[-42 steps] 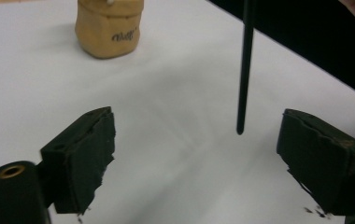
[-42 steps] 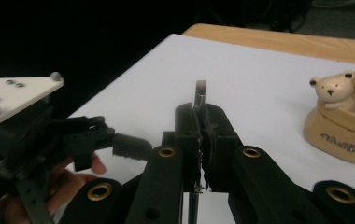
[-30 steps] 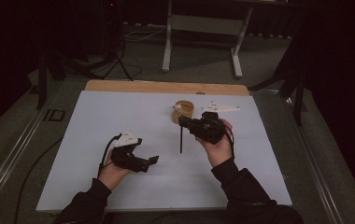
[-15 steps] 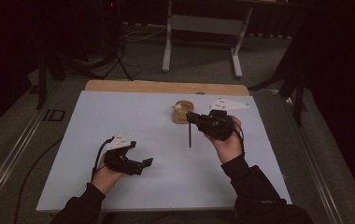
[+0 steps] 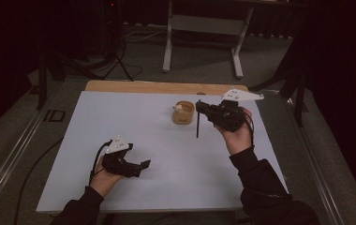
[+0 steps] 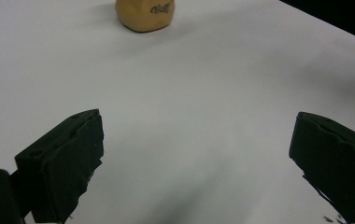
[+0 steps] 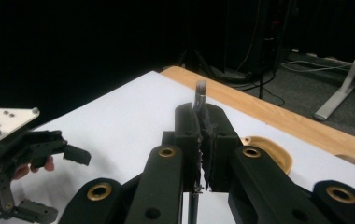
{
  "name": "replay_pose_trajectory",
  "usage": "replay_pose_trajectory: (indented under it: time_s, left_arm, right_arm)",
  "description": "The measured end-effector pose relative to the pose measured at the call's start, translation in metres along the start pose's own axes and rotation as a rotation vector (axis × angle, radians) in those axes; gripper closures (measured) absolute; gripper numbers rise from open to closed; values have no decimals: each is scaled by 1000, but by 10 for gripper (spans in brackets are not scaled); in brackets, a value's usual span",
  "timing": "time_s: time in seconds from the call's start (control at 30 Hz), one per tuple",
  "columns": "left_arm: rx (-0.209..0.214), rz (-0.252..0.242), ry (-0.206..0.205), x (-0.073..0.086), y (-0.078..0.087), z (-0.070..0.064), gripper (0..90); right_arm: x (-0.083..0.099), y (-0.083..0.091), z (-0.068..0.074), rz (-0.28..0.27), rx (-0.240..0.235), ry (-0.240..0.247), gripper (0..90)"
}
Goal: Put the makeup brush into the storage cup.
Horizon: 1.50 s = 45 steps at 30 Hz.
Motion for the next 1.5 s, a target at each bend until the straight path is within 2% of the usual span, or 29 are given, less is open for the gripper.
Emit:
replay_pose_trajectory:
  time_s: [0.3, 0.5, 0.6, 0.77, 0.93, 1.07, 1.23, 1.5]
  left_arm:
    - [2, 1, 2, 2, -1, 1, 35]
    - [9, -3, -4, 2, -2, 0, 35]
    - [10, 6, -7, 3, -3, 0, 36]
    - [3, -6, 2, 2, -1, 2, 36]
    - [12, -1, 7, 3, -3, 1, 36]
    - [9, 1, -1, 3, -3, 0, 36]
    - [15, -3, 8, 3, -4, 0, 36]
    - [13, -8, 14, 3, -3, 2, 36]
  right_arm:
    - [-19, 0, -21, -48, 36, -3, 857]
    - [-31, -2, -31, -62, 66, 25, 858]
    - [-38, -3, -35, -72, 79, 29, 857]
    - [-49, -5, -43, -88, 93, 34, 857]
    - [-56, -10, -51, -97, 112, 20, 857]
    - [-61, -16, -58, -105, 141, 23, 858]
    - [-67, -23, -67, -116, 176, 27, 858]
    - [-71, -35, -76, -125, 202, 25, 858]
Point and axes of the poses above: each handheld gripper's, and its own axes: y roughly backward along the jaws, x roughly out of its underside, z roughly to its left, the point moved 6 cm from there along -y, roughly forward along the jaws, and after that the axes turned 4 degrees about -x, right-handed, at the moved point
